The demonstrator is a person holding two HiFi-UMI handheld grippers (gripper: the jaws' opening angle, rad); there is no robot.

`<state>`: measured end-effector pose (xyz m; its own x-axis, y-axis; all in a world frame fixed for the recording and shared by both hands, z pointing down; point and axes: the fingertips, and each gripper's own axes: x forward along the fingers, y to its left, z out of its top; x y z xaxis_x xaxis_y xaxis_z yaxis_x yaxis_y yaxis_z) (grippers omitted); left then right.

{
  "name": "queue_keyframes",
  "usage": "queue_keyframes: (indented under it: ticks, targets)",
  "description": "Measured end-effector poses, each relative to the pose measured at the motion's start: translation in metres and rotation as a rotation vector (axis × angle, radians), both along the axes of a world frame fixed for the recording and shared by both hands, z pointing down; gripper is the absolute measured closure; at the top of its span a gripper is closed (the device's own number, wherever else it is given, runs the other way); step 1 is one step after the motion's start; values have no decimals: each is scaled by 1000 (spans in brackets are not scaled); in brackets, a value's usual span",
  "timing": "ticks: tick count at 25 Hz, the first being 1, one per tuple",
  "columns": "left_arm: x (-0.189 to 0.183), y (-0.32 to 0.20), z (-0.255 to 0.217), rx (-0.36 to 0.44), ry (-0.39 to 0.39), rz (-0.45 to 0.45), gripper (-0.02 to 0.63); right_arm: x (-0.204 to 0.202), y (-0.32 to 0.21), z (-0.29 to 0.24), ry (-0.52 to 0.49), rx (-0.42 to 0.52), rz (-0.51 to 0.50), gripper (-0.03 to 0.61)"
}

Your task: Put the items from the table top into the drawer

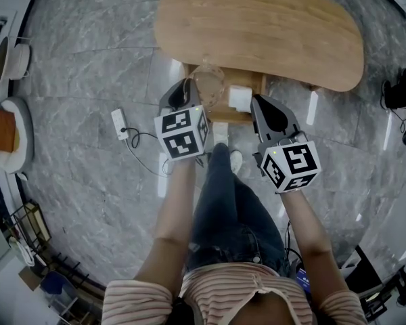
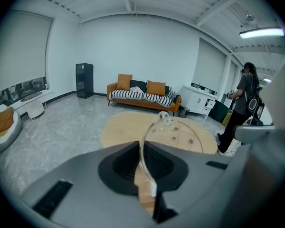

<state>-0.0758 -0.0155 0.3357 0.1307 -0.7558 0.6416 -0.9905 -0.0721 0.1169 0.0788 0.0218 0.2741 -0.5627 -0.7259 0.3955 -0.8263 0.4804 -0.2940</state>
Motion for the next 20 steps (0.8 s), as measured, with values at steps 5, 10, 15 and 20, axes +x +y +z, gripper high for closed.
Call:
queue_keyframes:
  ticks: [5,10,15,20]
  targets:
    - [0,33,7,-19,-8,-17,580,6,30,7,-4,-16,-10,571]
    - [-1,65,23,-62,-16,-21,580,6,56,22,-13,-58,-24,571]
    - [-4,87,47,-111,-18,-19,580,0,72,44,-15,-99,-30,571]
    - [-8,93,76,-144,-14,-5,580,-11,78,70,-9,-133,-31,571]
